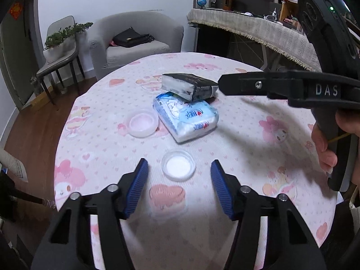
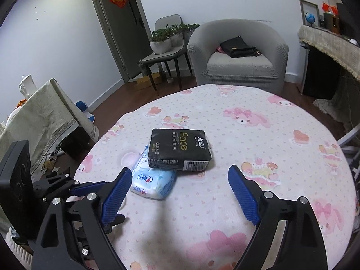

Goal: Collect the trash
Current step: 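Grasp the small white lid with the left tool while the right tool grasps the black Face tissue pack, then carry the lid and tissue pack over the teal bin and open both tools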

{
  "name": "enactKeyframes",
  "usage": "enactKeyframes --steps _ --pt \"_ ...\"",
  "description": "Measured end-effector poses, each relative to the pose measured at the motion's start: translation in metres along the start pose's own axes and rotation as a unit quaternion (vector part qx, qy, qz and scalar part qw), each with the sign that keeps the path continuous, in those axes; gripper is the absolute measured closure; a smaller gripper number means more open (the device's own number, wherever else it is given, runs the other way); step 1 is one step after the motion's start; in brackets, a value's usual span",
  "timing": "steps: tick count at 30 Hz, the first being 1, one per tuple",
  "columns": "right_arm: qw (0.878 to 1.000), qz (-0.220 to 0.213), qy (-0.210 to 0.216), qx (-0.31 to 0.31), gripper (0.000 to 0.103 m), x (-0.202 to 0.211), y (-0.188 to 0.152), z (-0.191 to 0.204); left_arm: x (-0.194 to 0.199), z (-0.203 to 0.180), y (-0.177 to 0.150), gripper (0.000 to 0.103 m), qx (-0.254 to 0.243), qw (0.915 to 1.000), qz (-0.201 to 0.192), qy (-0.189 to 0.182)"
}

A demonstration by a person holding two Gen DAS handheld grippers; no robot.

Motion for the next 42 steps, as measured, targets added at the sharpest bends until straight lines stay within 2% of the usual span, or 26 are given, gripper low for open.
enactKeyframes --steps 2,5,23,24,25,26,37,42 --pt "1.0 0.004 0.009 -0.002 0.015 -0.005 0.0 0.002 -0.002 0.003 0.003 0.052 0.002 1.0 -0.001 -0.001" --pt "1.0 0.011 0.012 0.003 0.014 -0.014 0.002 0.005 -0.002 0.005 0.007 0.071 0.006 0.9999 -0.003 -0.008" --pt "0.999 0.044 -0.001 0.003 0.014 -0.053 0.013 0.001 -0.004 0.013 0.016 0.071 0.026 0.9981 0.002 -0.056" --pt "0.999 0.046 -0.003 0.001 0.017 -0.055 0.014 0.001 -0.003 0.014 0.016 0.071 0.028 0.998 0.001 -0.056" --pt "0.999 0.045 -0.009 0.001 0.03 -0.054 0.015 0.001 -0.003 0.015 0.016 0.071 0.031 0.9979 0.001 -0.057" --pt "0.999 0.045 -0.016 0.002 0.031 -0.054 0.016 0.001 -0.002 0.016 0.015 0.071 0.033 0.9978 0.0 -0.057" --pt "1.0 0.0 -0.024 0.001 0.032 -0.028 0.021 0.02 0.027 0.042 0.008 0.071 0.078 0.9961 -0.033 -0.025" --pt "1.0 -0.006 -0.012 0.023 0.032 -0.023 0.015 0.049 0.047 0.064 -0.003 0.07 0.109 0.9932 -0.042 0.007"
Point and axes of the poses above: each gripper's, at about its wrist camera, not at the fingertips, and x roughly against the way its jaws point, z to its left, y to its top, the point moved 5 cm from there along -x, roughly the way its jaws point, and after that the axes turned 8 degrees about x, right-handed, at the moved point
